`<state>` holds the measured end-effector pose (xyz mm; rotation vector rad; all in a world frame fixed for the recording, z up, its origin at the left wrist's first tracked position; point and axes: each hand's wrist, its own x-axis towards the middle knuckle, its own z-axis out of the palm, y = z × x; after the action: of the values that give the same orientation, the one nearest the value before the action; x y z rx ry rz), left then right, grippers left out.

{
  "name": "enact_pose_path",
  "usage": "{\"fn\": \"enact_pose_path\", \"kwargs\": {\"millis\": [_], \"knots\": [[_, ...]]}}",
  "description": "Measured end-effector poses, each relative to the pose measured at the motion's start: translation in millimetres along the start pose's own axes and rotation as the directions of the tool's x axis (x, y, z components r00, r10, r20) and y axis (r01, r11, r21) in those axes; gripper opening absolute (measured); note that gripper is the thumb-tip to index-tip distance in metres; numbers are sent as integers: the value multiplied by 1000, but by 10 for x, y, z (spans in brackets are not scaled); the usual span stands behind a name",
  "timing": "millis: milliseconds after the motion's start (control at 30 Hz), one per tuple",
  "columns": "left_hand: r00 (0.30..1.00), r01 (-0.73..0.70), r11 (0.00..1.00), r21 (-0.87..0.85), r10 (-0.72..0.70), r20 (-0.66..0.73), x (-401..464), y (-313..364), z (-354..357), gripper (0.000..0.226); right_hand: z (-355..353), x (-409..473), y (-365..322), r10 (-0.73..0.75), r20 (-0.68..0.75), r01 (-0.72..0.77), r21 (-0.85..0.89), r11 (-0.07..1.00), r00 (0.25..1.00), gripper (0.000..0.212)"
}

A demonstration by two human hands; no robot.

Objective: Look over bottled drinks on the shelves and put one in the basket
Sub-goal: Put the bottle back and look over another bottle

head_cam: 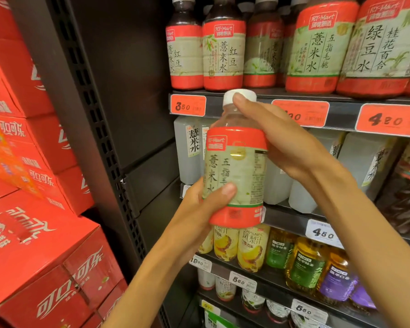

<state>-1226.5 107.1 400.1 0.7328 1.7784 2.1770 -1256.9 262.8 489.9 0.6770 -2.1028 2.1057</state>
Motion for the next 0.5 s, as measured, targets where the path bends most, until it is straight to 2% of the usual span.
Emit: {"fn": "enact_pose_path", "kwargs": {"millis": [133, 300, 367, 433, 500], "knots": [[995, 44, 998, -52, -40, 86, -16, 17, 7, 99, 4, 10, 29, -19, 91, 5, 154, 988, 996, 37], [996, 72, 995, -75, -67, 65, -19, 1, 17, 104, 34, 11, 98, -30, 34, 23, 168, 985, 999, 36], [999, 34, 999, -21, -34, 23, -29, -3, 53, 87, 21, 9, 80, -11, -1, 11, 166, 986, 1000, 30], [996, -17, 993, 119, 28, -86, -12, -12, 107, 67, 2, 23, 58, -15, -81, 24, 106, 994, 997, 24], [979, -20, 973, 230, 66, -191, 24, -47, 116, 67, 6, 35, 69, -50, -172, 58, 41, 997, 984, 19]]}}
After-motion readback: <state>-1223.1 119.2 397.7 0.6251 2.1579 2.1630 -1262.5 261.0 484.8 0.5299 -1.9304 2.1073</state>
